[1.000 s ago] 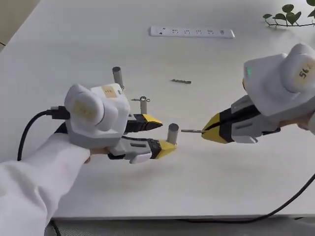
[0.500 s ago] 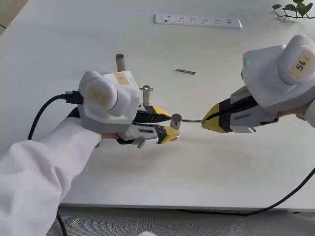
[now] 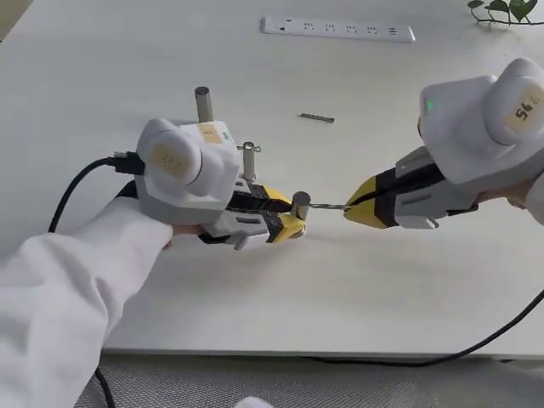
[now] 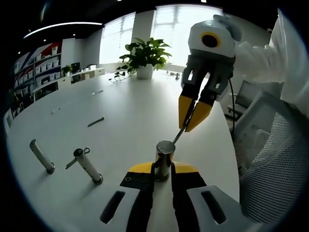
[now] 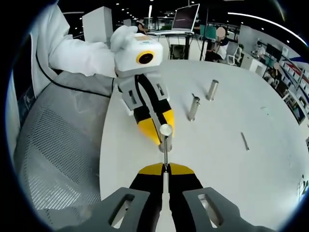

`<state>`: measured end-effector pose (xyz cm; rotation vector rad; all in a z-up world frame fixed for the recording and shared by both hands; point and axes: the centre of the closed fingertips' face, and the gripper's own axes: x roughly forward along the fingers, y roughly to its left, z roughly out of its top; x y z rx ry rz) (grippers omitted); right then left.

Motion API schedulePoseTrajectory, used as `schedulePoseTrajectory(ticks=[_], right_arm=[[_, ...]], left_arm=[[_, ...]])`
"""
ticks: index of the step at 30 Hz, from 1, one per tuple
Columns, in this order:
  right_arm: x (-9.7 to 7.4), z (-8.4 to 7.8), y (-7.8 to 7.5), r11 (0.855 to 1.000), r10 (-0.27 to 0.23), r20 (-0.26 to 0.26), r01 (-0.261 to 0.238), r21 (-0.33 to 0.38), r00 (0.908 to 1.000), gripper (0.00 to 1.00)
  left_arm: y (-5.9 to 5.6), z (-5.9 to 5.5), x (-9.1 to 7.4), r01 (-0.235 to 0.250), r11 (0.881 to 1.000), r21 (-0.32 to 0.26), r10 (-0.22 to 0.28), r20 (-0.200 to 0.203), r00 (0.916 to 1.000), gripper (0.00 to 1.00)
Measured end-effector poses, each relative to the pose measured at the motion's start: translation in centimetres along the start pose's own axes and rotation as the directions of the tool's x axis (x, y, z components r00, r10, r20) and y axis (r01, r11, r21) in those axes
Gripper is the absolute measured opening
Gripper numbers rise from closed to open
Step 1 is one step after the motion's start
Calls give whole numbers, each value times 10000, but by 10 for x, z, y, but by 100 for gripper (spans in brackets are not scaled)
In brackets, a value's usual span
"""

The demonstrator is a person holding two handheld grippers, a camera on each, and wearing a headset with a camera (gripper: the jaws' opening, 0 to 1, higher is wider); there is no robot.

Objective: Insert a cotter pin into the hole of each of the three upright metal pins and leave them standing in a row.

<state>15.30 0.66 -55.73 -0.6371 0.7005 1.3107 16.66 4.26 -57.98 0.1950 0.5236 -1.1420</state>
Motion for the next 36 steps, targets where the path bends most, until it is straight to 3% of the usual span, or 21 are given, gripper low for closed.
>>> schedulePoseTrajectory(ticks=[7, 13, 29, 36], right_arm=[[-1, 4, -2, 9997, -223, 233, 222, 56, 9995, 0], [8, 6, -2, 9997, -216, 464, 209, 153, 9987, 0], [18, 24, -4, 9986, -58, 639, 92, -529, 9979, 0], [22, 24, -2, 9921, 197, 329, -154, -1247, 9993, 0]], left_arm=[[-1, 0, -1, 1, 9999, 121, -1, -25, 10000, 11], [-1, 0, -1, -73, 9999, 117, 73, -23, 10000, 11], [1, -1, -4, -181, 9998, 16, 181, -65, 9998, 11], [1, -2, -8, -179, 9998, 33, 179, -48, 9998, 11]])
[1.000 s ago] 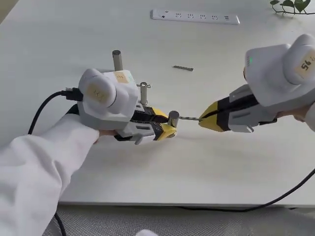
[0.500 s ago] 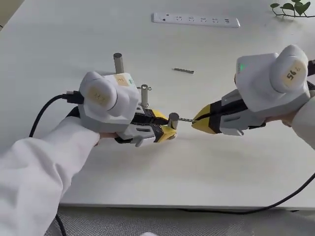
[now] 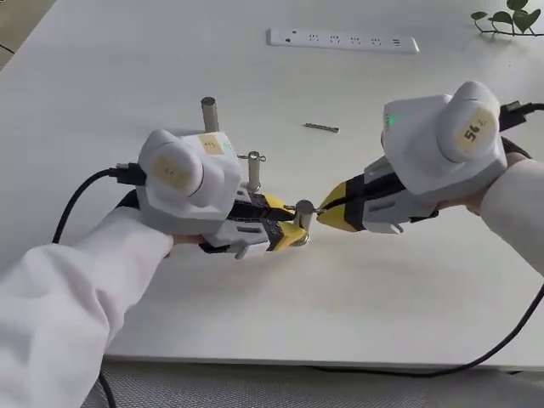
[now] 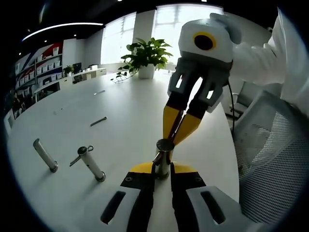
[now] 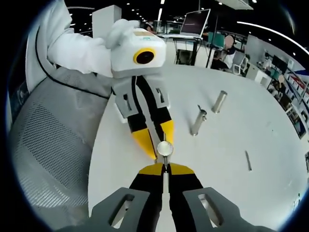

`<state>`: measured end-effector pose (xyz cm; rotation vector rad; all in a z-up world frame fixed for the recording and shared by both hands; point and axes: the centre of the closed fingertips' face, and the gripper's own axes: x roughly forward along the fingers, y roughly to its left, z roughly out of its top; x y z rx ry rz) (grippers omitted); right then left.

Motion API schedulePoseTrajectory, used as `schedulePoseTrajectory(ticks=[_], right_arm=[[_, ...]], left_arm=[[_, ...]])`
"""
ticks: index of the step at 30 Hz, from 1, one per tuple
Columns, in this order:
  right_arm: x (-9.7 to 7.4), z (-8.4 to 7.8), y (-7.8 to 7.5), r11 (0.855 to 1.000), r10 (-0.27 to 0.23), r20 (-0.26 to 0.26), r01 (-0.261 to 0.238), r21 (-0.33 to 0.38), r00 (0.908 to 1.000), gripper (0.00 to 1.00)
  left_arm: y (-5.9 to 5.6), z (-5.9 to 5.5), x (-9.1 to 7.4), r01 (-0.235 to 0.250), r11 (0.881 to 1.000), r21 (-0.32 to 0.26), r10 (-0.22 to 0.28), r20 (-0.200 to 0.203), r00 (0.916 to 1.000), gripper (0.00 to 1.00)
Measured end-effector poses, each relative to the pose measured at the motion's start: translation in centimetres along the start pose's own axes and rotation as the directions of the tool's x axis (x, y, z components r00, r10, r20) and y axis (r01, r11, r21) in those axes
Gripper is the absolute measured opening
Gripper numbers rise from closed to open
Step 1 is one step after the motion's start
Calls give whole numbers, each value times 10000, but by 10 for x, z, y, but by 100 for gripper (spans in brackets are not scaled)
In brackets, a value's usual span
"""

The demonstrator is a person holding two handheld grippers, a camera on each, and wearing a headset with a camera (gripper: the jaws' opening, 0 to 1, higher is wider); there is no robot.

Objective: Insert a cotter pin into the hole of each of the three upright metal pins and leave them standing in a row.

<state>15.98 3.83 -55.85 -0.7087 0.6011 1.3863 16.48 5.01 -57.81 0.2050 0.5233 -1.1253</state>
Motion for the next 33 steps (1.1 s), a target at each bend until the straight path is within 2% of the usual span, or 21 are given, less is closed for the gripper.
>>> schedulePoseTrajectory(ticks=[5, 10, 14, 20, 22, 23, 26, 28, 33], right_arm=[[3, -3, -2, 9955, 146, -379, -181, -928, 9992, 0], [8, -3, -4, 9891, 370, -767, -474, -1391, 9964, 0], [8, -4, -4, 9875, 451, -866, -575, -1468, 9952, 0], [10, -6, -6, 9900, 566, -827, -666, -1240, 9950, 0], [11, -8, -5, 9915, 686, -849, -774, -1046, 9940, 0], [12, -10, -5, 9911, 718, -909, -814, -1058, 9933, 1], [14, -8, -2, 9926, 687, -786, -761, -948, 9945, 12], [15, -6, -1, 9947, 711, -564, -750, -704, 9959, 15], [18, -2, 1, 9962, 797, -299, -806, -320, 9964, 18]], left_arm=[[0, 0, 0, 25, 10000, -11, -25, -18, 10000, 10], [1, -2, -1, 59, 9999, -91, -59, -54, 10000, 9], [1, -4, -2, 91, 9999, -92, -92, -95, 9999, 7], [-4, -2, -2, 325, 9994, -102, -325, 35, 9995, 16], [-5, -2, -2, 367, 9992, -135, -366, 86, 9993, 22], [-7, 1, -3, 456, 9987, -230, -450, 244, 9987, 25], [-10, 5, -6, 530, 9978, -397, -506, 607, 9969, 36], [-13, 6, -9, 665, 9955, -675, -614, 750, 9953, 45], [-21, 4, -18, 946, 9930, -714, -885, 843, 9925, 68]])
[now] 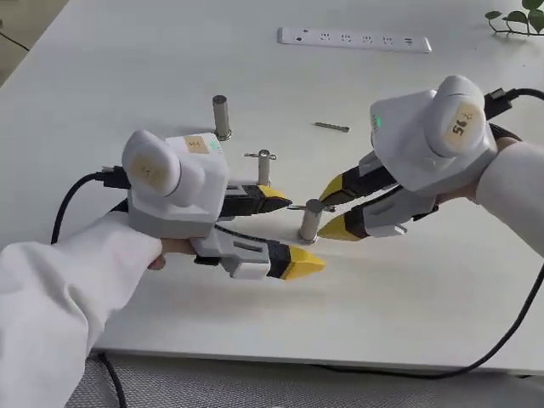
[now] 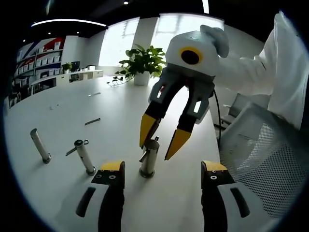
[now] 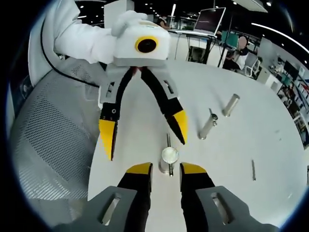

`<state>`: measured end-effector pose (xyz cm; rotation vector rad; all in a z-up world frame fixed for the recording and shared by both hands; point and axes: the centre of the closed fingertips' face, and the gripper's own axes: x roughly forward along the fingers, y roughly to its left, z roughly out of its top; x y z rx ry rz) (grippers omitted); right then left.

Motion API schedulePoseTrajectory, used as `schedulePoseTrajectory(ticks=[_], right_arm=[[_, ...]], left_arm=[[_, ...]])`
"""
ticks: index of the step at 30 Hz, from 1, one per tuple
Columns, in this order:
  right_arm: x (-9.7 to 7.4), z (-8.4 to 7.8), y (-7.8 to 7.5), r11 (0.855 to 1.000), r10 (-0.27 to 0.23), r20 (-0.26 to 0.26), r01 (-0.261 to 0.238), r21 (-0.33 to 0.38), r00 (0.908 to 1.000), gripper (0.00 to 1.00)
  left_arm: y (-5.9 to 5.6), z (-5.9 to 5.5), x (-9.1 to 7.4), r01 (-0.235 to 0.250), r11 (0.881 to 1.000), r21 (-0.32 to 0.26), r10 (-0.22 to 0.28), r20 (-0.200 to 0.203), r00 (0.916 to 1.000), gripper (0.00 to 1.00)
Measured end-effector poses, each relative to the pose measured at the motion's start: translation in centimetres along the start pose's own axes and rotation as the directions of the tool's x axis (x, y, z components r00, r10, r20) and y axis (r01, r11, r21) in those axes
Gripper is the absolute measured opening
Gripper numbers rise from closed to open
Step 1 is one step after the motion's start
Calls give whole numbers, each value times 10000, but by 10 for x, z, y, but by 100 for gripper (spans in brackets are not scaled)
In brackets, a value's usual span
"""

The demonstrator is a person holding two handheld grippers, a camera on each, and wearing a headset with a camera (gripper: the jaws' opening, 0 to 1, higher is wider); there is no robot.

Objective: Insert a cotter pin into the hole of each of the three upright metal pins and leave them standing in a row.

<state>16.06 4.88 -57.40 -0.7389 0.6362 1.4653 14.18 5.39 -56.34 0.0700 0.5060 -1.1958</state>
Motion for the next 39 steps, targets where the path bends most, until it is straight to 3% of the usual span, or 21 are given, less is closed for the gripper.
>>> schedulePoseTrajectory(ticks=[4, 6, 7, 8, 13, 20, 25, 29, 33, 39], right_arm=[[2, 3, 1, 9997, -15, 186, 10, 233, 9998, 19], [3, 5, 0, 9994, -5, 273, -5, 339, 9996, 19], [3, 6, 1, 9993, -5, 309, -7, 372, 9995, 19], [4, 7, 1, 9991, 0, 345, -15, 434, 9994, 19], [6, 9, 3, 9989, 14, 321, -30, 477, 9995, 18], [6, 8, 5, 9988, 122, 219, -133, 480, 9997, 17], [-1, -1, 6, 9988, 104, -28, -103, 480, 9999, 16], [-7, -7, 5, 9987, 54, -184, -45, 498, 9998, 13], [-12, -10, 4, 9979, 0, -177, 12, 645, 9998, 4], [-17, -7, 2, 9966, -158, 103, 149, 807, 9998, 2]], left_arm=[[-7, 0, -7, 223, 9997, -96, -222, 119, 9997, 81], [-4, -2, -10, -48, 10000, -70, 48, 48, 10000, 90], [4, -4, -12, -534, 9984, 207, 536, -59, 9985, 96], [2, -5, -12, -473, 9986, 255, 475, -79, 9988, 99], [0, -2, -19, -427, 9990, -160, 429, 155, 9990, 99], [2, -6, -25, -630, 9976, -294, 630, -19, 9980, 99], [1, -11, -28, -588, 9976, -367, 580, -204, 9981, 99], [2, -9, -31, -717, 9970, -297, 712, -186, 9973, 99], [5, -8, -33, -823, 9962, -294, 819, -152, 9965, 99], [6, -9, -36, -925, 9952, -311, 920, -193, 9956, 97]])
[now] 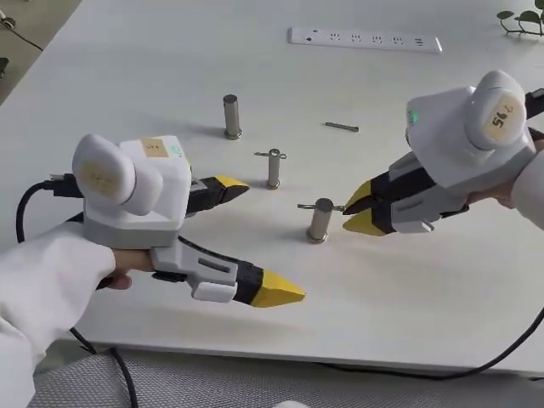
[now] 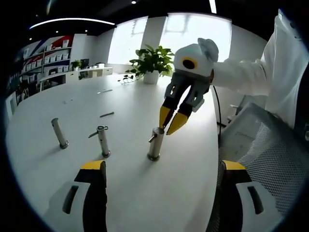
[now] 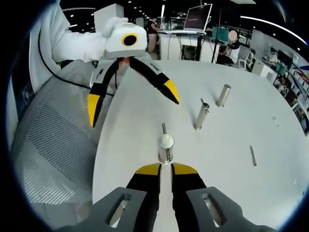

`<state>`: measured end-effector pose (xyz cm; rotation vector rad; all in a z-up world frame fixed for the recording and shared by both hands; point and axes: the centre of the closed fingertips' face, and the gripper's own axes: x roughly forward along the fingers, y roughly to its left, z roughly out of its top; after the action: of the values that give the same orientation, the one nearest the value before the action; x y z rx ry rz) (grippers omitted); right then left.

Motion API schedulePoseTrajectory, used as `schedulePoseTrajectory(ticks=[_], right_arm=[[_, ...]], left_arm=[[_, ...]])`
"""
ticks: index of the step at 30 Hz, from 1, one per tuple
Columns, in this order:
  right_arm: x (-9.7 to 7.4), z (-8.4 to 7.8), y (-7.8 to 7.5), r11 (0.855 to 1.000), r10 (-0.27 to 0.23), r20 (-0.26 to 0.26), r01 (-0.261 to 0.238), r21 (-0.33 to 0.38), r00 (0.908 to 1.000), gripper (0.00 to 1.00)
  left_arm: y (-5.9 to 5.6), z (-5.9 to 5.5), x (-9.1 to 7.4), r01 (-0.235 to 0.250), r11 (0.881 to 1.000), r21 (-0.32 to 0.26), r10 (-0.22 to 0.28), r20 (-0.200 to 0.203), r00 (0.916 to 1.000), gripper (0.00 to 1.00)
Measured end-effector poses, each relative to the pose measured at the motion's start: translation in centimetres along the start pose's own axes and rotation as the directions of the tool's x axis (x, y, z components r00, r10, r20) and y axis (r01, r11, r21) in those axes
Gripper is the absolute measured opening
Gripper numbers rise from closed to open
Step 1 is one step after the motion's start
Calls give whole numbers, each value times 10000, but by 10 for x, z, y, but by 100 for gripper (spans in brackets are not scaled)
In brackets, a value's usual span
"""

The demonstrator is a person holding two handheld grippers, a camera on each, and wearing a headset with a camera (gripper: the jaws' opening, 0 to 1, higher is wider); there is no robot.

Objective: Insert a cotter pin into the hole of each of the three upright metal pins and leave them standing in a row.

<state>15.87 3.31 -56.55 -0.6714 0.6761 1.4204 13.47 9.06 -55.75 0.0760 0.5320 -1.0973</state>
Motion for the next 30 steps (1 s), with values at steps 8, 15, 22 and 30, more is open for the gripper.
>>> schedulePoseTrajectory(ticks=[8, 15, 22, 30], right_arm=[[2, 5, -2, 10000, -17, 175, 16, 75, 9998, 4], [11, 12, -2, 9998, 174, 260, -176, 57, 9995, 9], [20, 18, -2, 9994, 339, 312, -337, -67, 9989, 10], [26, 19, -2, 9991, 424, 284, -424, -25, 9987, 9]], left_arm=[[1, -5, -3, -47, 9999, -111, 45, -159, 9999, 97], [2, -5, -6, -149, 9997, -197, 146, -136, 9998, 98], [6, -1, -10, -306, 9990, -323, 307, 13, 9995, 98], [6, 0, -10, -337, 9990, -306, 337, 20, 9994, 98]])
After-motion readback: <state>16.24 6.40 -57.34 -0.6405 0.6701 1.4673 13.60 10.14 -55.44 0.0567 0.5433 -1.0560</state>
